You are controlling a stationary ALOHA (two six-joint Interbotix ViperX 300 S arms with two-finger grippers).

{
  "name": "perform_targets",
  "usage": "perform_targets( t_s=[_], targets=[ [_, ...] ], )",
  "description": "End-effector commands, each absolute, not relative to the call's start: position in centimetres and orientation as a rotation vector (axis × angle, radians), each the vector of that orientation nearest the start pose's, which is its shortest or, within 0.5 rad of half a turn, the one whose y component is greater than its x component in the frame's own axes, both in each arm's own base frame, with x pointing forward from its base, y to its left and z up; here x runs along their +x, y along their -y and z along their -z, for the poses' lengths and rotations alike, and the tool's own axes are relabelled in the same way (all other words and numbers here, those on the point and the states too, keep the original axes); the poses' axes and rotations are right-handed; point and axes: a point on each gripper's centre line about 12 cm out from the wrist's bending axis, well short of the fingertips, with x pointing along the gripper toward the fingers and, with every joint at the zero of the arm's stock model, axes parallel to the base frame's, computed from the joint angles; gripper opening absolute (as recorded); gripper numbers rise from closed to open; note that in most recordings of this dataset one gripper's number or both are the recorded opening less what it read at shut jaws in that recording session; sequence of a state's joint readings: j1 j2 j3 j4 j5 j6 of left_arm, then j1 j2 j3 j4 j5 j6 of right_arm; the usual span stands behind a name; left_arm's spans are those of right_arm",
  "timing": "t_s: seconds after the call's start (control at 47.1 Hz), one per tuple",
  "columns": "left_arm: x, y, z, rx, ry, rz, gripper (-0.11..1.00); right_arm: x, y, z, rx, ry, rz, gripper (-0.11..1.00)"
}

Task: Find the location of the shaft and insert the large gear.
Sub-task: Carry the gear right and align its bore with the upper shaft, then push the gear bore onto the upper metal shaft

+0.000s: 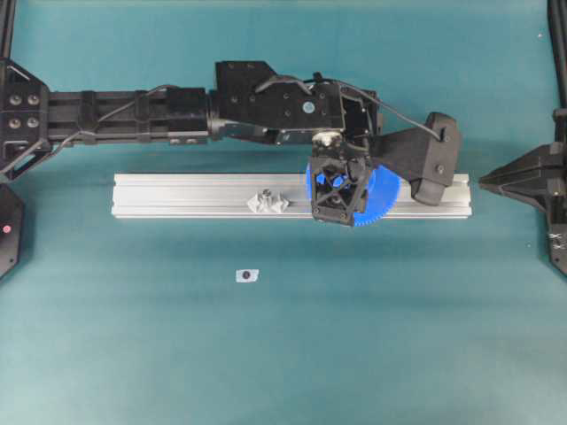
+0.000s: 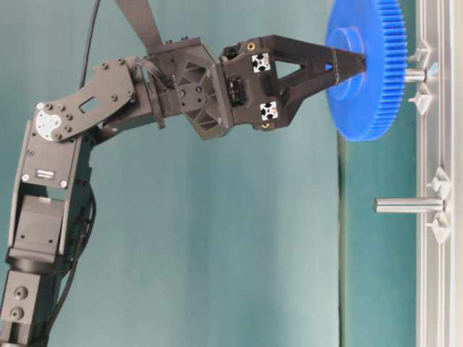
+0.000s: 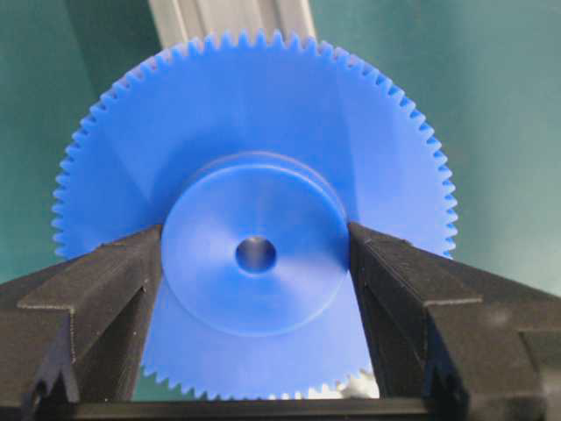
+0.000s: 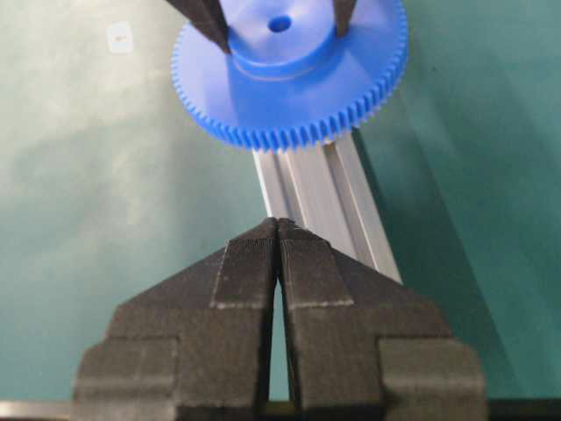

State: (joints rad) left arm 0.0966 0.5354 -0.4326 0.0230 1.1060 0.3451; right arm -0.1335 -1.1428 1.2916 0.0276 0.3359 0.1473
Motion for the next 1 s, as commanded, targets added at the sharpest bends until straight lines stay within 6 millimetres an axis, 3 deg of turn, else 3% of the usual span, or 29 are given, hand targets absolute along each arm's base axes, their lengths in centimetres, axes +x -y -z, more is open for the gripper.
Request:
perform_targets(
  t_s=[0.0,0.509,0.976],
  targets=[
    [54.2,-6.1,-23.6,0.269,-1.17,0.095,0.71,15.4,2.0,-21.1,0.212,-0.457,0.168,0.02],
    [53.7,-8.6,-23.1,0.24,-1.198,0.058,0.71,15.4,2.0,-21.0,0.21,-0.459,0.168,0.02],
    [53.4,-8.9,-22.8,0.232,-1.209,0.055,0.71,15.3,2.0,-21.0,0.21,-0.459,0.168,0.02]
  ],
)
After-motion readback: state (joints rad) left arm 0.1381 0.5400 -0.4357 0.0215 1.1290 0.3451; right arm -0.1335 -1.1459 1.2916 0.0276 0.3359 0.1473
